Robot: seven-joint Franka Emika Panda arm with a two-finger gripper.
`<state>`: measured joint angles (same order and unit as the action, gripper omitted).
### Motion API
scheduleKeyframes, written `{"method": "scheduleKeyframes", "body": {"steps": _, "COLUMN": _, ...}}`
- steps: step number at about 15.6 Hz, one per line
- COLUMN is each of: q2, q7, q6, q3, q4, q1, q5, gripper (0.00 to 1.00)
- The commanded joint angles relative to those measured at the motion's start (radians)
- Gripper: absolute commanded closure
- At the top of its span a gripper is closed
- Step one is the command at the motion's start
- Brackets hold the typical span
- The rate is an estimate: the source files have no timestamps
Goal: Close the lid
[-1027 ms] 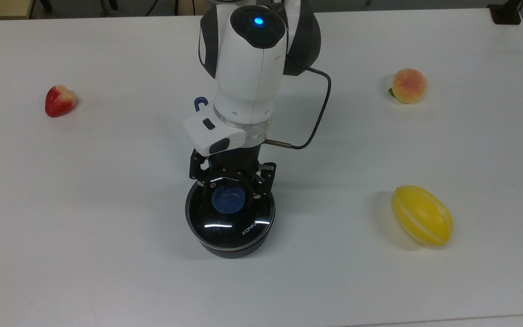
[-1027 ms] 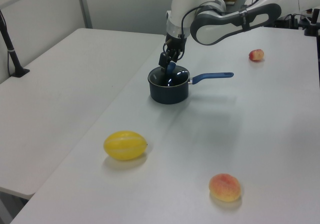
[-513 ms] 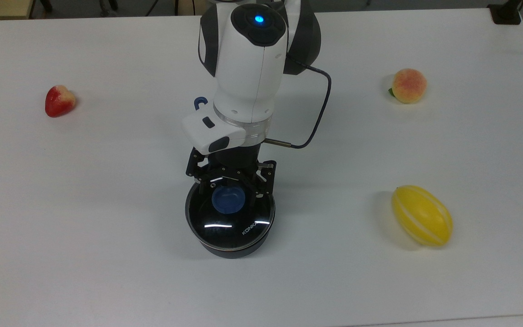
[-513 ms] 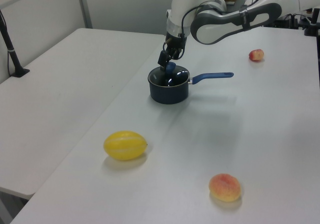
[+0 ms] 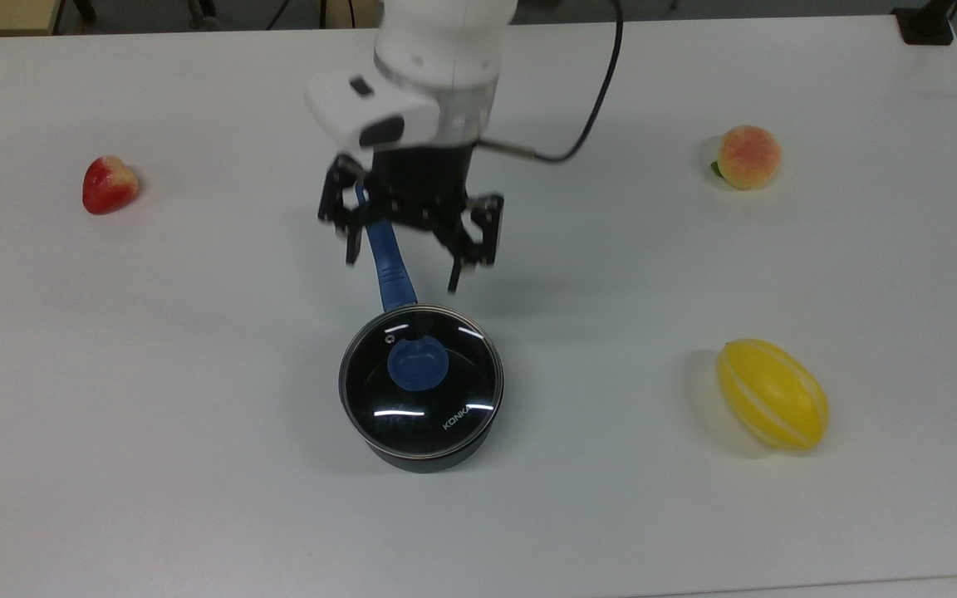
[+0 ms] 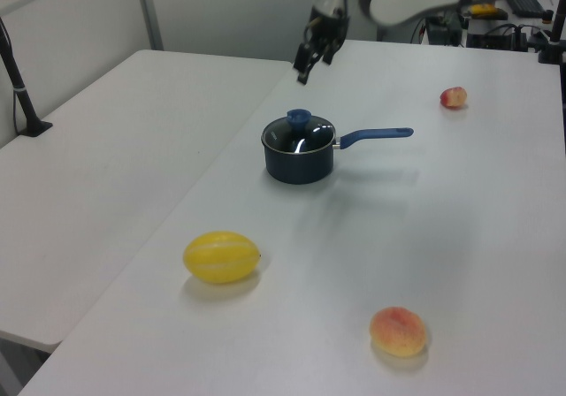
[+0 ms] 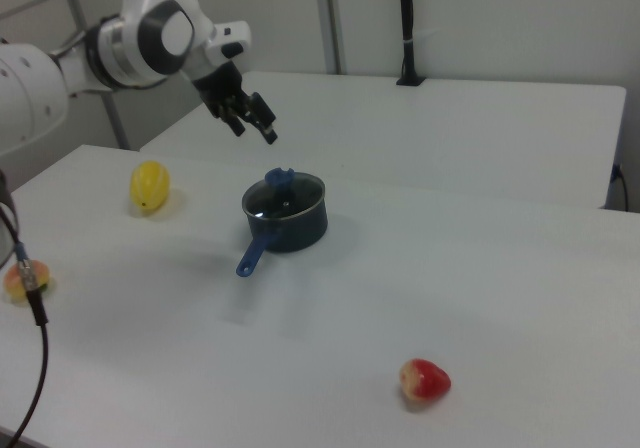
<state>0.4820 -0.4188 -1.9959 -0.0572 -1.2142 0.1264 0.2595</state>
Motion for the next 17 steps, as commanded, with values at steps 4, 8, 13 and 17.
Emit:
{"method": "scheduleKeyframes", "body": {"steps": 4, "q2": -0.360, "q7": -0.024, "q6": 0.259, "q3": 0.008, "q4": -0.309, "q1": 0.001, "q5": -0.111, "gripper": 0.00}}
{"method": "scheduleKeyframes", "body": {"steps": 8, "q2": -0.485, "q7": 0.006, "q6": 0.341, "q3": 0.011, "q4": -0.421, "q1": 0.002, "q5": -0.203, "gripper": 0.00}}
{"method": "scheduleKeyframes", "body": {"steps": 13, "q2": -0.523, "q7": 0.220, "q6": 0.336, "q3": 0.089, "q4": -0.459, "q1": 0.013, "q5": -0.276, "gripper": 0.00}}
{"method": "scheduleKeyframes", "body": {"steps": 17, "q2": -0.514, "q7": 0.393, "q6": 0.318, "q3": 0.128, "q4": -0.453, "q1": 0.016, "q5": -0.290, "gripper": 0.00}}
